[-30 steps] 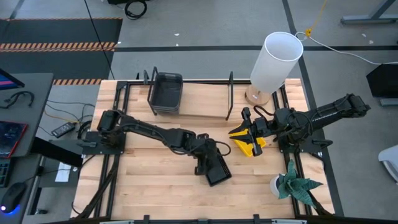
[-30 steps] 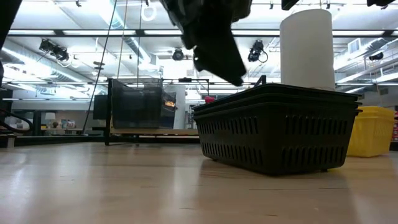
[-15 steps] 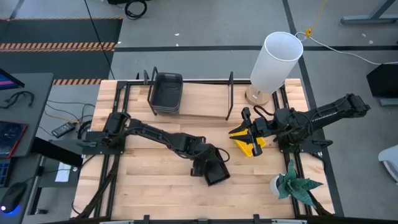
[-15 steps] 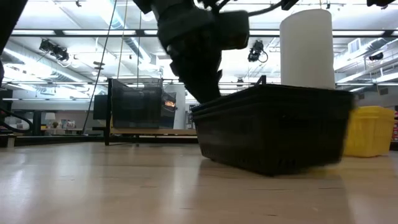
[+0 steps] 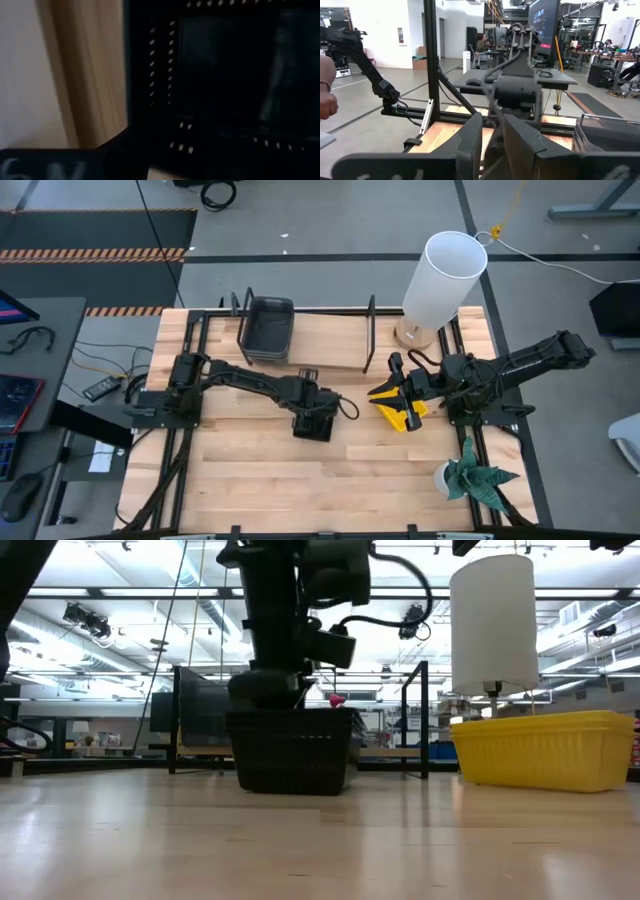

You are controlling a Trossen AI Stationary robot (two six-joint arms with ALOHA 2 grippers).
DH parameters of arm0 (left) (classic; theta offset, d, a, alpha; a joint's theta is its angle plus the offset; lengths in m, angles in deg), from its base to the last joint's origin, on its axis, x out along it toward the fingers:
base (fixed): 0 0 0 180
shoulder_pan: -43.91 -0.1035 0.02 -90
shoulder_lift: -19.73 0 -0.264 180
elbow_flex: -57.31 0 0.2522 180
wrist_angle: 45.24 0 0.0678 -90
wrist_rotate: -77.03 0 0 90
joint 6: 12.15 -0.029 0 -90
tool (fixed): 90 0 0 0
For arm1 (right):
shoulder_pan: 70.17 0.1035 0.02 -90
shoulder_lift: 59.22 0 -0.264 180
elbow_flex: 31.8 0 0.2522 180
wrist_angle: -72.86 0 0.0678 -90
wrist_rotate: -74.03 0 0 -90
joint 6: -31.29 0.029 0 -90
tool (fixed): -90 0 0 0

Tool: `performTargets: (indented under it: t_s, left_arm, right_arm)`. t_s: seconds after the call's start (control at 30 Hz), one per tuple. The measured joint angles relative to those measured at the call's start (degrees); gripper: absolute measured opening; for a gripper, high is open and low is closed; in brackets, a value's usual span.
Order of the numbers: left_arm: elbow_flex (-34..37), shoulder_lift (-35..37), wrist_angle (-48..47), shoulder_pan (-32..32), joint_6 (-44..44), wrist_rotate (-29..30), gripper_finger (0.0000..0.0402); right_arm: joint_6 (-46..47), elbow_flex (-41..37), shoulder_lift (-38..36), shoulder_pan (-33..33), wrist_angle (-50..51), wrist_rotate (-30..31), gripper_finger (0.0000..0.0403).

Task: Stack baskets on shelf by color
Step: Put the stacked black baskets on the shelf

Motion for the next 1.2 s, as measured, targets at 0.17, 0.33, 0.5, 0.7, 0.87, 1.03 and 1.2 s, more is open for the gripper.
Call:
performTargets:
  t_s: [0.17,0.33,0.5,0.7,0.87,1.03,1.2]
  left_arm:
    - [-0.01,4.08,-0.49,0.38,0.27,-3.64,0.0142]
    - [-0.12,6.8,0.33,2.94,3.66,-10.93,0.0142]
    - [-0.08,6.85,1.3,6.6,8.94,-13.31,0.0156]
    - [-0.06,6.79,6.42,9.71,14.45,-14.33,0.0214]
    - [-0.08,5.9,8.16,10.1,17.17,-14.18,0.0256]
    - [-0.06,2.47,7.81,10.1,18.31,-14.18,0.0258]
    - [-0.02,0.22,6.66,9.72,17.58,-14.2,0.0231]
  right_arm:
    - [-0.07,0.0,0.0,0.0,0.04,0.0,0.0083]
    - [-0.12,0.0,0.0,0.0,0.11,0.0,0.0083]
    - [-0.14,0.02,0.0,0.0,0.07,0.0,0.0083]
    - [-0.19,0.02,0.0,0.0,-0.15,0.0,0.0083]
    - [-0.11,0.02,0.0,0.0,-0.26,0.0,0.0083]
    - [-0.01,0.02,0.0,0.0,-0.38,0.0,0.0083]
    - [-0.01,0.02,0.0,0.02,-0.46,0.0,0.0083]
